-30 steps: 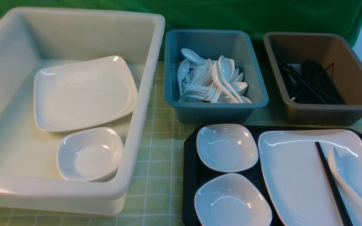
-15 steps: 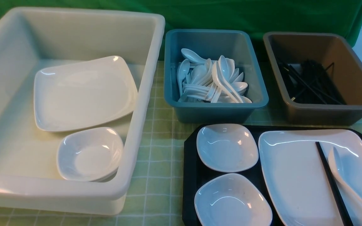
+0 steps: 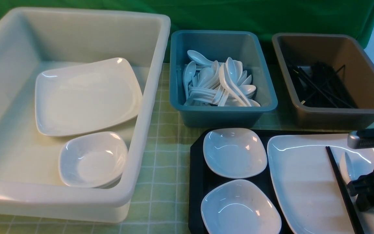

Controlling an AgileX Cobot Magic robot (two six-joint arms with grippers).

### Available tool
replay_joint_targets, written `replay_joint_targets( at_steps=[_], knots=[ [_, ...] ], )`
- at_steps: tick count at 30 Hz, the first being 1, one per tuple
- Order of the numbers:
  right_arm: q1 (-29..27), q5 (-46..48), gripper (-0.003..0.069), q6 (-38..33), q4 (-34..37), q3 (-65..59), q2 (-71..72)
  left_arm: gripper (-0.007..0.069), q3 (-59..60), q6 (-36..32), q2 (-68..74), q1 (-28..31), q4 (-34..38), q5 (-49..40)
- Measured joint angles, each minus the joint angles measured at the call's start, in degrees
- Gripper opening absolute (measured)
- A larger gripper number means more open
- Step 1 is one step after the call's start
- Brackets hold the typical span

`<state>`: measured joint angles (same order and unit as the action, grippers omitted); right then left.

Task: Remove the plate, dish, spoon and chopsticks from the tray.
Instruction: Use the right arm to grab a soup spoon from the plate, then use the right arm to put the soup spoon into the small storage box in the middle

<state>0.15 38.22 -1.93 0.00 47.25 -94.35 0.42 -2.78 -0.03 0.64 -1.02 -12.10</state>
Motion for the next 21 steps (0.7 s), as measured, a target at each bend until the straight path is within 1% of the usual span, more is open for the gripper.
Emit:
replay_joint_targets(
  at_steps=[1, 4, 6, 8, 11, 15, 18, 19, 20, 21],
  knots=[
    [0.0, 0.2, 0.0311, -0.4, 0.0, 0.1, -0.2, -0.0002, 0.0, 0.0, 0.0, 0.0, 0.0, 0.0],
    [0.1, 1.0, 0.0212, -1.1, 1.2, 0.5, -0.5, -0.0002, 0.0, 0.0, 0.0, 0.0, 0.0, 0.0],
    [0.2, 1.4, 0.0106, -1.3, 1.5, 0.7, -0.6, -0.0002, 0.0, 0.0, 0.0, 0.0, 0.0, 0.0],
    [0.2, 2.5, 0.0052, -1.5, 1.0, 1.1, -0.2, -0.0002, 0.0, 0.0, 0.0, 0.0, 0.0, 0.0],
    [0.2, 5.9, 0.0048, -1.7, 0.0, 2.1, 1.4, -0.0002, 0.0, 0.0, 0.0, 0.0, 0.0, 0.0],
    [0.4, 9.9, 0.0048, -1.9, 0.7, 6.4, 8.9, -0.0002, 0.0, 0.0, 0.0, 0.0, 0.0, 0.0],
    [2.1, 7.7, 0.0048, -2.7, 3.4, 11.5, 12.6, -0.0002, 0.0, 0.0, 0.0, 0.0, 0.0, 0.0],
    [3.5, 5.7, 0.0048, -3.8, 5.0, 13.9, 13.3, -0.0002, 0.0, 0.0, 0.0, 0.0, 0.0, 0.0],
    [6.1, 2.9, 0.0048, -5.4, 7.4, 17.0, 13.3, -0.0002, 0.0, 0.0, 0.0, 0.0, 0.0, 0.0],
    [6.5, 2.0, 0.0048, -5.8, 7.7, 17.6, 13.1, -0.0002, 0.0, 0.0, 0.0, 0.0, 0.0, 0.0]
  ],
)
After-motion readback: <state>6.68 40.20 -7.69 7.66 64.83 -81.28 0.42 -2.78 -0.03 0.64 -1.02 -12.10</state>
